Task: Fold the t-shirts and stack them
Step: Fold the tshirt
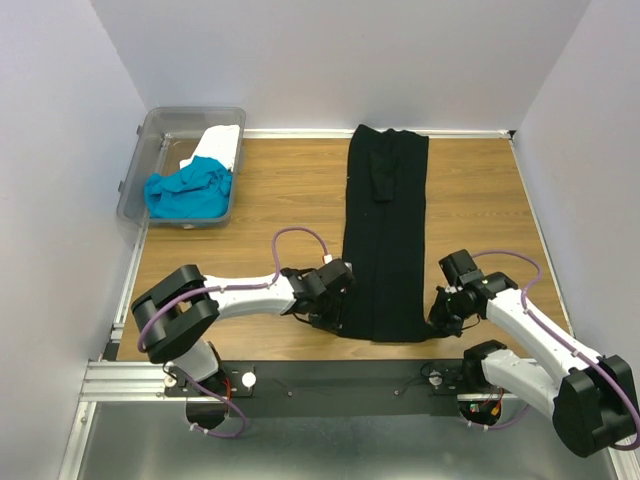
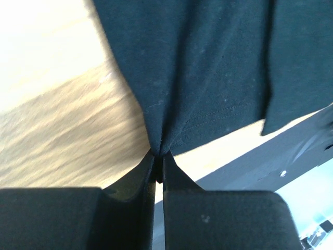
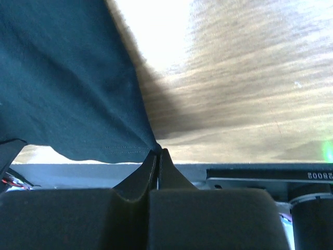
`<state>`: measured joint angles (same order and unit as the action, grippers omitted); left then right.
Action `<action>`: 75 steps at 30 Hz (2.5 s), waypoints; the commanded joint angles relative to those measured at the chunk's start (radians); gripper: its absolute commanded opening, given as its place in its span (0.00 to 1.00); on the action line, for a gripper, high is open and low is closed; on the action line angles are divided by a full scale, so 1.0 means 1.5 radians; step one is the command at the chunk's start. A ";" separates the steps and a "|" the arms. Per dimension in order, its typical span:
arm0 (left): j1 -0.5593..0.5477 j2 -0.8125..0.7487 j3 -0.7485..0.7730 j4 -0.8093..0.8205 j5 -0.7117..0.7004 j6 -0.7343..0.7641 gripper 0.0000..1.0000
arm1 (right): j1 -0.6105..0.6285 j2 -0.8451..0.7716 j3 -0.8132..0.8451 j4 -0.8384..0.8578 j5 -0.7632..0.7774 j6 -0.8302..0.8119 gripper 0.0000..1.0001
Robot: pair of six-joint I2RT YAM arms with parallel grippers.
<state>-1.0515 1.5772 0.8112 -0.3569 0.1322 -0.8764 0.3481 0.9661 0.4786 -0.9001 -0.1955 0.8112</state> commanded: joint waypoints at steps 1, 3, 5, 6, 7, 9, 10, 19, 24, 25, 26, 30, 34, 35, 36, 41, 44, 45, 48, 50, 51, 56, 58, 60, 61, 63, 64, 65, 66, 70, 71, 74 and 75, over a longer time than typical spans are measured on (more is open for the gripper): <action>-0.006 -0.033 -0.038 -0.075 -0.011 0.011 0.07 | 0.005 -0.003 0.019 -0.052 0.026 0.004 0.00; -0.005 -0.040 -0.043 -0.077 -0.003 0.010 0.07 | 0.005 -0.001 0.020 -0.053 0.024 0.001 0.01; -0.006 -0.051 -0.045 -0.078 0.013 0.010 0.07 | 0.006 0.001 0.027 -0.062 0.020 -0.003 0.00; -0.006 -0.055 -0.044 -0.079 0.017 0.010 0.07 | 0.005 0.001 0.030 -0.065 0.020 -0.008 0.01; -0.006 -0.061 -0.036 -0.080 0.026 0.010 0.06 | 0.005 0.000 0.035 -0.069 0.020 -0.011 0.01; -0.005 -0.064 -0.008 -0.092 0.028 0.017 0.06 | 0.005 0.002 0.054 -0.076 0.027 -0.017 0.01; -0.003 -0.061 0.004 -0.097 0.028 0.022 0.06 | 0.005 0.004 0.061 -0.076 0.029 -0.018 0.01; 0.115 -0.015 0.156 -0.148 -0.008 0.127 0.06 | 0.005 0.139 0.238 -0.043 0.156 -0.059 0.01; 0.178 0.052 0.257 -0.151 -0.035 0.194 0.06 | 0.005 0.249 0.342 0.001 0.243 -0.108 0.00; 0.197 0.077 0.290 -0.150 -0.044 0.203 0.06 | 0.006 0.281 0.359 0.007 0.260 -0.115 0.01; 0.205 0.090 0.307 -0.149 -0.047 0.210 0.06 | 0.005 0.297 0.376 0.013 0.273 -0.120 0.00; 0.234 0.160 0.387 -0.116 -0.068 0.267 0.06 | 0.002 0.381 0.462 0.055 0.316 -0.154 0.00; 0.257 0.197 0.416 -0.079 -0.061 0.293 0.06 | 0.001 0.446 0.510 0.078 0.349 -0.169 0.01; 0.262 0.215 0.429 -0.072 -0.058 0.303 0.06 | 0.000 0.455 0.518 0.083 0.353 -0.171 0.00; 0.266 0.226 0.436 -0.067 -0.057 0.308 0.06 | -0.002 0.463 0.526 0.087 0.358 -0.172 0.00; 0.287 0.281 0.477 -0.020 -0.051 0.336 0.06 | -0.012 0.511 0.558 0.109 0.384 -0.185 0.01; 0.293 0.303 0.493 0.012 -0.056 0.350 0.06 | -0.021 0.524 0.561 0.128 0.391 -0.187 0.01; 0.293 0.309 0.495 0.020 -0.056 0.351 0.06 | -0.025 0.526 0.559 0.133 0.393 -0.188 0.01; 0.295 0.325 0.509 0.044 -0.052 0.360 0.06 | -0.033 0.536 0.554 0.147 0.396 -0.186 0.01; 0.295 0.330 0.515 0.051 -0.054 0.366 0.06 | -0.038 0.539 0.549 0.154 0.399 -0.186 0.01; 0.295 0.331 0.515 0.056 -0.060 0.366 0.06 | -0.041 0.538 0.545 0.161 0.399 -0.187 0.01; 0.299 0.340 0.507 0.072 -0.071 0.366 0.06 | -0.048 0.552 0.548 0.177 0.403 -0.197 0.01; 0.300 0.343 0.501 0.082 -0.075 0.365 0.06 | -0.052 0.564 0.551 0.182 0.403 -0.202 0.00; 0.301 0.350 0.501 0.083 -0.077 0.362 0.06 | -0.055 0.572 0.559 0.185 0.403 -0.207 0.00; 0.301 0.354 0.499 0.089 -0.077 0.362 0.06 | -0.056 0.576 0.562 0.189 0.404 -0.209 0.00; 0.305 0.359 0.497 0.096 -0.081 0.359 0.06 | -0.058 0.589 0.573 0.193 0.406 -0.215 0.00; 0.305 0.361 0.496 0.096 -0.083 0.358 0.06 | -0.058 0.592 0.575 0.195 0.405 -0.218 0.01; 0.307 0.362 0.495 0.099 -0.083 0.357 0.06 | -0.058 0.597 0.579 0.198 0.404 -0.218 0.00; 0.309 0.363 0.493 0.103 -0.083 0.354 0.06 | -0.059 0.599 0.581 0.203 0.403 -0.219 0.00; 0.313 0.362 0.482 0.117 -0.083 0.352 0.06 | -0.059 0.610 0.591 0.204 0.403 -0.219 0.01; 0.313 0.362 0.480 0.118 -0.083 0.350 0.06 | -0.060 0.610 0.592 0.205 0.403 -0.219 0.01; 0.315 0.357 0.471 0.128 -0.104 0.348 0.06 | -0.061 0.606 0.591 0.209 0.402 -0.217 0.00; 0.315 0.357 0.468 0.132 -0.104 0.349 0.06 | -0.061 0.607 0.591 0.211 0.403 -0.218 0.00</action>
<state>-0.5976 2.1098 1.5402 -0.1879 0.0555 -0.3531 0.2737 1.8633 1.3418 -0.5903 0.3420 0.4961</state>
